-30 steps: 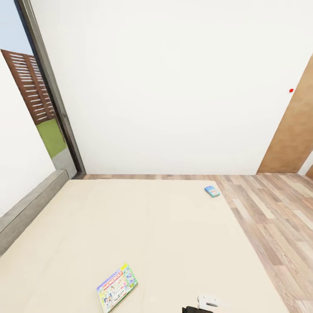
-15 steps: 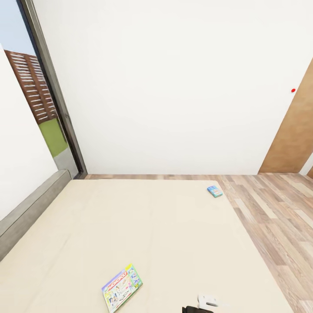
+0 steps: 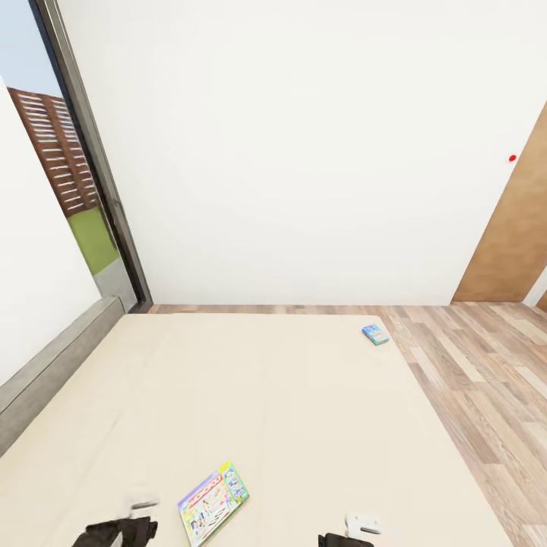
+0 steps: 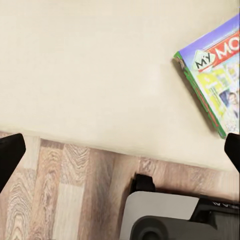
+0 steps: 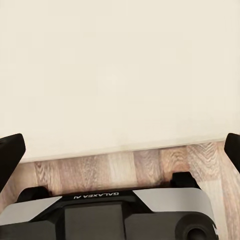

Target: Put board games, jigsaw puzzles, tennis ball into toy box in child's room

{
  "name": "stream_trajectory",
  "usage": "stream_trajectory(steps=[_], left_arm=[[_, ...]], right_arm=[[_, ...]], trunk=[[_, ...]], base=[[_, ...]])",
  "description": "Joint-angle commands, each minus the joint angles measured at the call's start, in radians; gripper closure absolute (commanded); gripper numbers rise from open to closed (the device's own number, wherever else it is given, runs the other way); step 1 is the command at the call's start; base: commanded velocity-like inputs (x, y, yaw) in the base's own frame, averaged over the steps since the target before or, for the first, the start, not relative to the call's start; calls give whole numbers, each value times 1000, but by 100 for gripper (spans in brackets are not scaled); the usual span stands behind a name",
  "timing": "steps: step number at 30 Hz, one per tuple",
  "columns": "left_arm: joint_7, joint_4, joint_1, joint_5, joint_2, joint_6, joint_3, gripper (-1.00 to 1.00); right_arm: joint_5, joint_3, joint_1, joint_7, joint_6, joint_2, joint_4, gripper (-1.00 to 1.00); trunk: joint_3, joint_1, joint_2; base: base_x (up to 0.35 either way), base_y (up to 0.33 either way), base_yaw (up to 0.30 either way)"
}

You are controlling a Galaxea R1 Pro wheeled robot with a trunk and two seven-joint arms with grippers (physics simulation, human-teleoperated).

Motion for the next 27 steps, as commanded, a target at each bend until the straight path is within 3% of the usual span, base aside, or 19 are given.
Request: stream_trajectory(steps=[1,6,13,18,21,23,27], left_arm=[[0,-43,-7,4,-15,53,4,-100],[6,-141,-64,4,-89,144,3,-100],[8,-160,-152,6,-111,199,4,-100],[-3,-154,-228,6,-97,256,6,-100],[-14,-127,-252,7,-64,286,20,-100],[-54,-107,-262,8,-35,301,44,-100],[-140,-97,-266,5,-18,307,59,-100]], right_arm=[[-8,3,0,-5,5,0,-3,-100],[-8,3,0,-5,4,0,-4,-100],[-8,4,0,-6,5,0,-4,-100],[-7,6,0,-7,8,0,-4,-100],[-6,7,0,-8,12,0,-5,-100],[-5,7,0,-7,13,0,-6,-100],[-4,7,-1,-7,11,2,-21,-100]], trunk=[[-2,1,-2],[-2,1,-2],[-2,1,-2],[-2,1,-2],[-2,1,-2],[-2,1,-2],[-2,1,-2]], base=[[0,0,0],[0,0,0],[0,0,0],[0,0,0],[0,0,0],[0,0,0],[0,0,0]])
